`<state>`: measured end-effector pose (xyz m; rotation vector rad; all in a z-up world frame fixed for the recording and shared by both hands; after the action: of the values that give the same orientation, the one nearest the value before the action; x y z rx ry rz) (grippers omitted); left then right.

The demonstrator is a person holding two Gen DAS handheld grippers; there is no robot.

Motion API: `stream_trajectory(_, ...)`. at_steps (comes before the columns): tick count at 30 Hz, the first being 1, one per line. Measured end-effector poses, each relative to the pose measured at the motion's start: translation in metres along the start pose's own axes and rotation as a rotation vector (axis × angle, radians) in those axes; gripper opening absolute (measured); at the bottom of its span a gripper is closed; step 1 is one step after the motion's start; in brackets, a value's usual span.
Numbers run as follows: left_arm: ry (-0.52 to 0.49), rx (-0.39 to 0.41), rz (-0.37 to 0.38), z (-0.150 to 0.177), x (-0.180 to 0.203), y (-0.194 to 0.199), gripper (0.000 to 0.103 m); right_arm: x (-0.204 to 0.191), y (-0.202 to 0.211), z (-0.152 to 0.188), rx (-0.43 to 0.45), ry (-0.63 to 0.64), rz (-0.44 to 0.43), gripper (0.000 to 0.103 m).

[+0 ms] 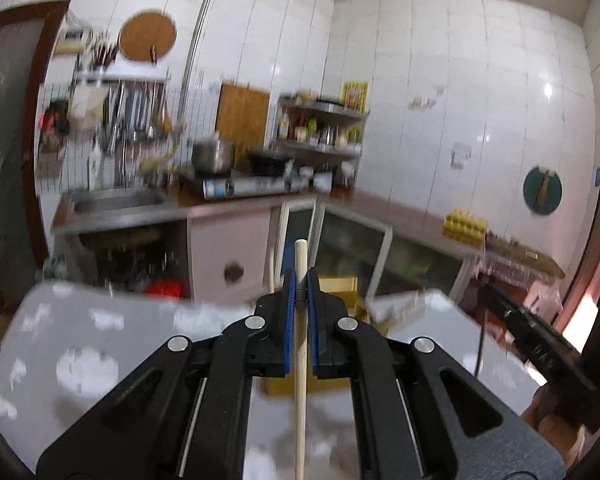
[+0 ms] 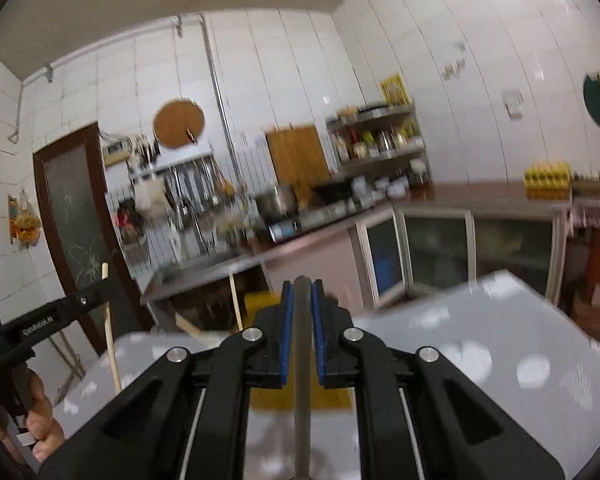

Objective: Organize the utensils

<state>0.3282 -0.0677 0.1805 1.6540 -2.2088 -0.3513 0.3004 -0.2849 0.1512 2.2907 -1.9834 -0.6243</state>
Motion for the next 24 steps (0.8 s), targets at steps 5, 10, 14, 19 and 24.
stream_trajectory(5,-0.028,0.154,0.013,-0.056,0.017,-0.008,0.005,-0.022,-0.015,-0.049,0.160,0.048,-0.012,0.010)
stream_trajectory(10,-0.026,0.275,0.029,-0.088,0.025,-0.026,0.005,-0.038,-0.041,-0.071,0.259,0.103,-0.020,0.010)
stream_trajectory(14,-0.047,0.332,0.024,-0.094,0.030,-0.052,0.005,-0.045,-0.068,-0.071,0.295,0.157,-0.004,0.010)
stream_trajectory(19,-0.069,0.343,0.003,-0.078,0.030,-0.093,0.005,-0.039,-0.090,-0.058,0.317,0.165,0.006,0.010)
stream_trajectory(24,-0.069,0.354,-0.018,-0.058,0.025,-0.120,0.005,-0.041,-0.105,-0.046,0.321,0.200,0.002,0.010)
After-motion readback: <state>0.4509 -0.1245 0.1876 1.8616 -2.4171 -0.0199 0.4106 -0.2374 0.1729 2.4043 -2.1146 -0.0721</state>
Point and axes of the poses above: each gripper's, at about its wrist camera, not at the fingertips, and y roughly against the way its jaws point, x to its right, z to its underside, the point moved 6 cm from there along -y, roughly the way its jaws point, and after that the axes turned 9 degrees about -x, right-handed, at the moved point
